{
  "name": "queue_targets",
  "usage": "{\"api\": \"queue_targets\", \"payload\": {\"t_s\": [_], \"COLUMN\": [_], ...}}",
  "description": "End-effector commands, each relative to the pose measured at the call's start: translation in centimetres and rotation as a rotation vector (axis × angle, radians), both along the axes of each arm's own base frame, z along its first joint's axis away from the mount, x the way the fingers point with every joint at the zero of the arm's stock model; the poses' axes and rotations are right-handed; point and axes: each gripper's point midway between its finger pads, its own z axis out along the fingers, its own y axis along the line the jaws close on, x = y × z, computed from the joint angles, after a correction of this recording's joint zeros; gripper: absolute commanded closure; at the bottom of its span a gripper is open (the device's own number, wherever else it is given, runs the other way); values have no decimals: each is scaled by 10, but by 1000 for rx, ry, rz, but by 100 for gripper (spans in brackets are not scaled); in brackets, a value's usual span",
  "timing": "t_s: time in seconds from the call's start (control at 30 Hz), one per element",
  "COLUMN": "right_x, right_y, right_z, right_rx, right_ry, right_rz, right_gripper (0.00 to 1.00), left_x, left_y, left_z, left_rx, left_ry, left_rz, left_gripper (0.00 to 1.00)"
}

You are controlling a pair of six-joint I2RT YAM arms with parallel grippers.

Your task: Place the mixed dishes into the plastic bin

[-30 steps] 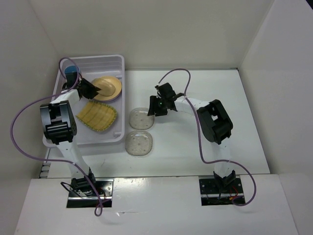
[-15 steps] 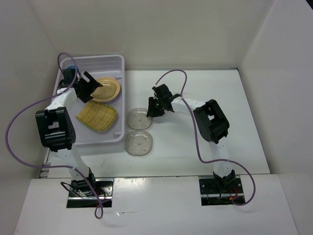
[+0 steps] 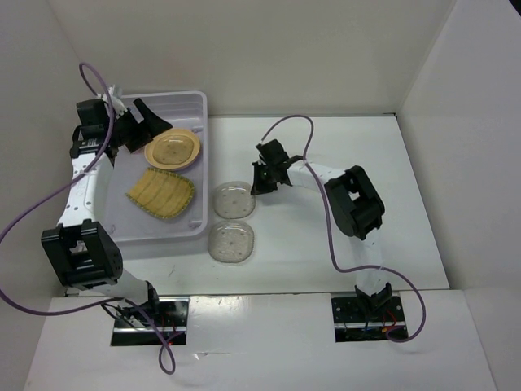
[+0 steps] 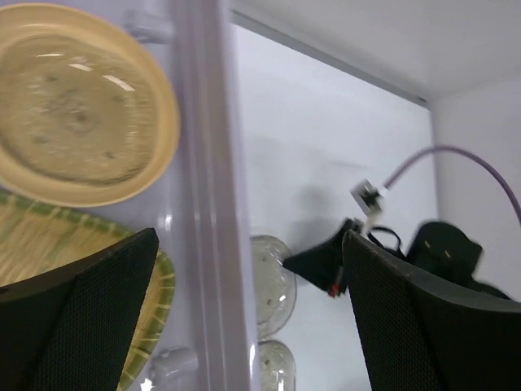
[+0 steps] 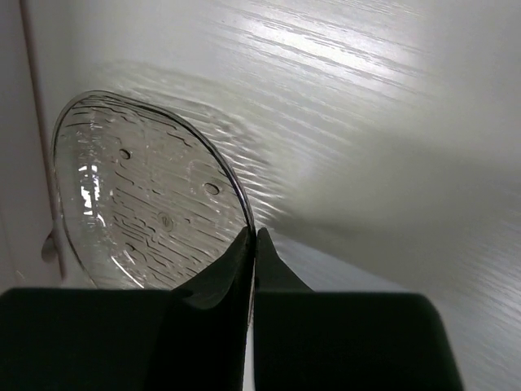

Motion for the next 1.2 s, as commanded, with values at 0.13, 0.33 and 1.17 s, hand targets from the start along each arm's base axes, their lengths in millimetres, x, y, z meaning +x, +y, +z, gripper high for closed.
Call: {"api": "queue_targets", "payload": {"t_s": [0.13,0.33,1.17], "right_x": [22,38,18], "right_y": [-57,-82,-29], "right_z": [68,128,258], "right_rx": [-46,10,212], "right_ry": [-132,-238,-474], "right_rz": [-104,-158,-32], "right_gripper": [100,100,100], "left_x": [-25,-33,-21], "left_y": [-74,-133,-211], "left_z": [18,27,-54], "left_rx": [-103,-119,-116], "left_ry": [-139,-240,-117], "left_rz": [-460,-628,-872], "left_gripper": [0,0,10]}}
